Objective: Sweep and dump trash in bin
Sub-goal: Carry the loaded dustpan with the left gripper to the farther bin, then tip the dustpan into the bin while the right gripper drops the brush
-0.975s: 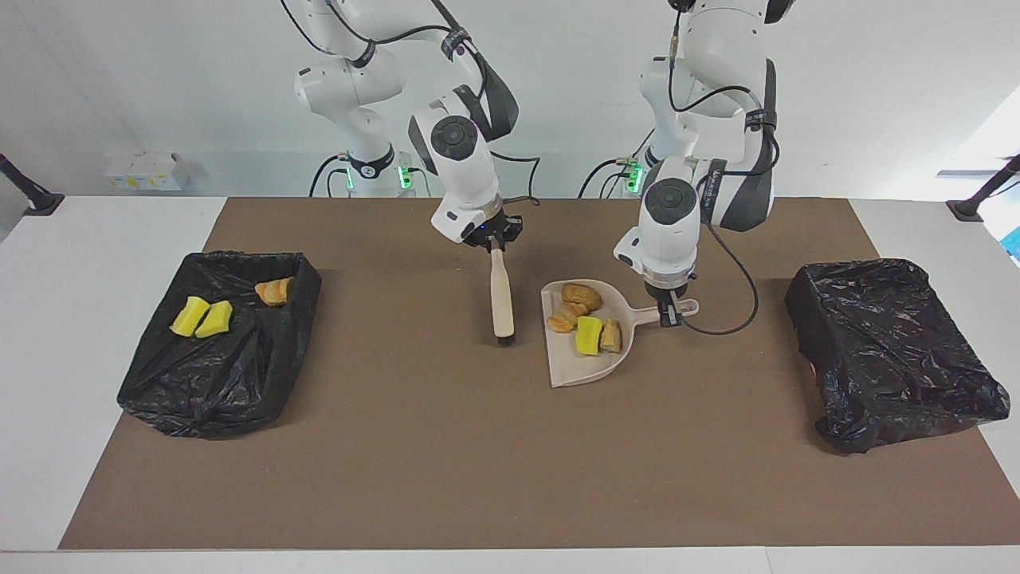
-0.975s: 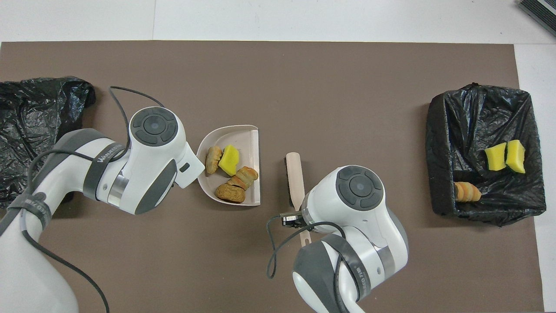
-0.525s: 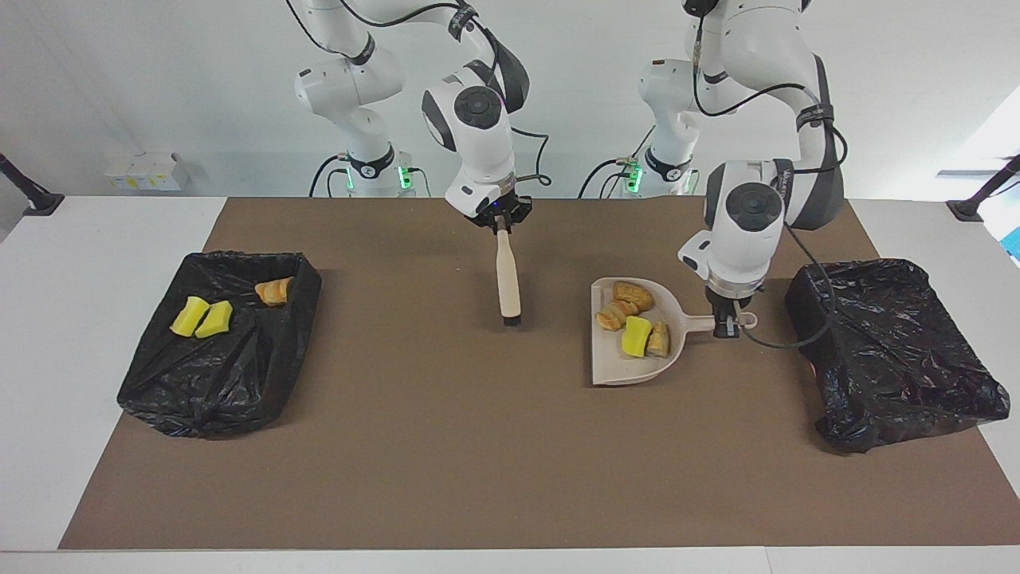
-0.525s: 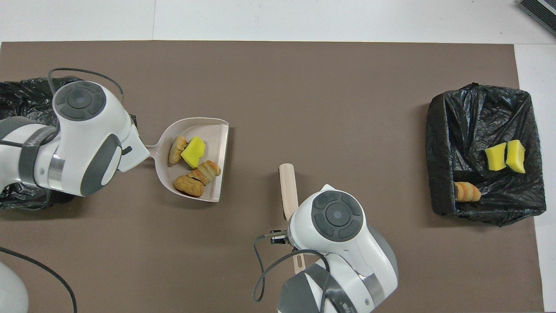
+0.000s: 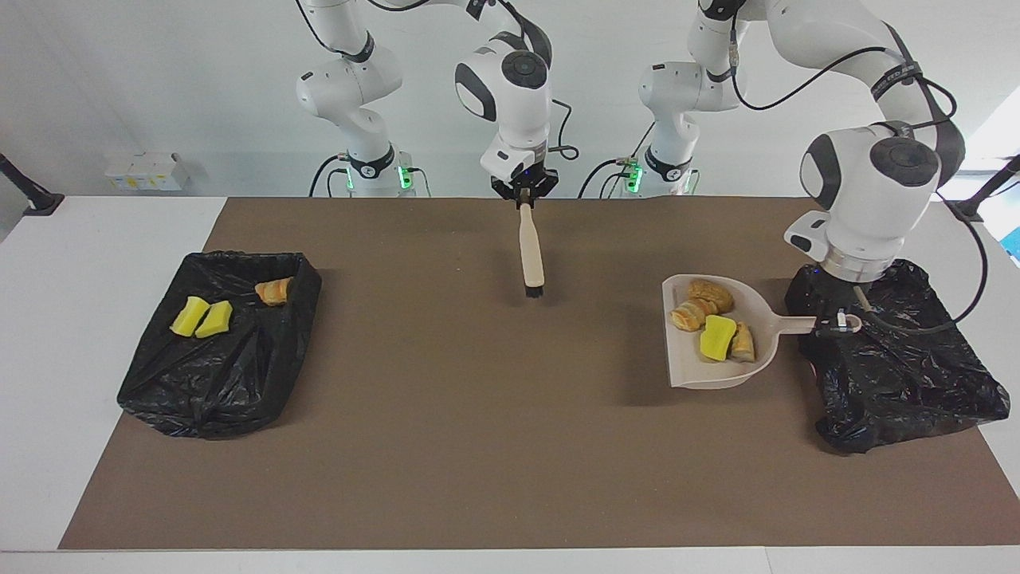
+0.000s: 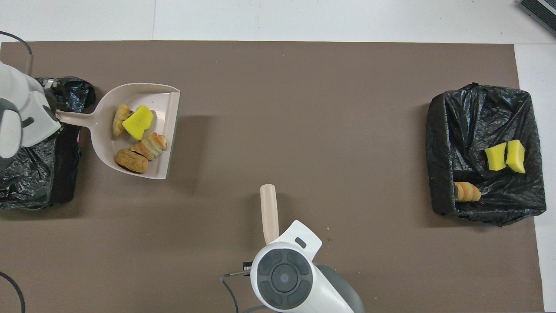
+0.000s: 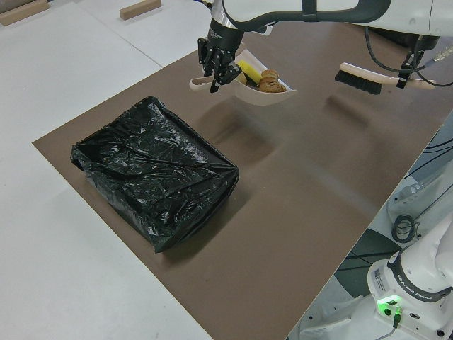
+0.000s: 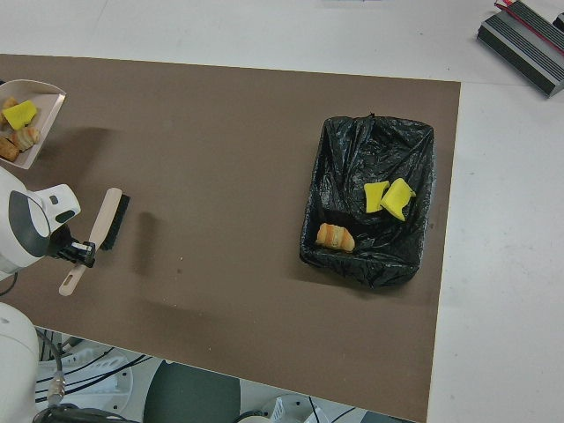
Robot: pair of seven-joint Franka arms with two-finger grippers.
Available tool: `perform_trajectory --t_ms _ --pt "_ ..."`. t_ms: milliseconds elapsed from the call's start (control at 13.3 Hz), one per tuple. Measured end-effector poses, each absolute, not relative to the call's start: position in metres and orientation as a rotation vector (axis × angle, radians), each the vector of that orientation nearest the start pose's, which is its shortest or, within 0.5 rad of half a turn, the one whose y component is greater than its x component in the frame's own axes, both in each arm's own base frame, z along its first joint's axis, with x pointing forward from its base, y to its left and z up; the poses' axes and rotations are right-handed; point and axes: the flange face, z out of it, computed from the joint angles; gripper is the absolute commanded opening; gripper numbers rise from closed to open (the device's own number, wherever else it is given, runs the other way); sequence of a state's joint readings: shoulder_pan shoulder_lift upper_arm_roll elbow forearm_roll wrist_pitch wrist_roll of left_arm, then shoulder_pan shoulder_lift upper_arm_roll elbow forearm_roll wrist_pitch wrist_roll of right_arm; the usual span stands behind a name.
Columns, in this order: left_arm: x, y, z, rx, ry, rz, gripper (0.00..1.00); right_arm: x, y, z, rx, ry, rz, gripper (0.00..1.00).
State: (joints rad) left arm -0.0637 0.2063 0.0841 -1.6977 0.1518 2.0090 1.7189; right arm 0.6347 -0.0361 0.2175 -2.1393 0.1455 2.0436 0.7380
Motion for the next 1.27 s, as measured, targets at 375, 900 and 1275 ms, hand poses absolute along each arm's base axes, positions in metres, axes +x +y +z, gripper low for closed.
perform_trajectory --t_ms 375,900,1275 --pt "0.624 0.119 0.512 -2.014 2.226 0.066 0.0 0.31 0.449 0.354 -3.135 -0.02 0.083 0.0" --pt "0.582 0.275 0.548 -2.026 2.148 0.069 0.0 0.328 0.455 0.365 -3.179 -0.047 0.019 1.0" --pt "0.58 0.309 0.577 -1.929 2.074 0.102 0.0 0.397 0.409 0.458 -3.212 -0.089 0.033 1.0"
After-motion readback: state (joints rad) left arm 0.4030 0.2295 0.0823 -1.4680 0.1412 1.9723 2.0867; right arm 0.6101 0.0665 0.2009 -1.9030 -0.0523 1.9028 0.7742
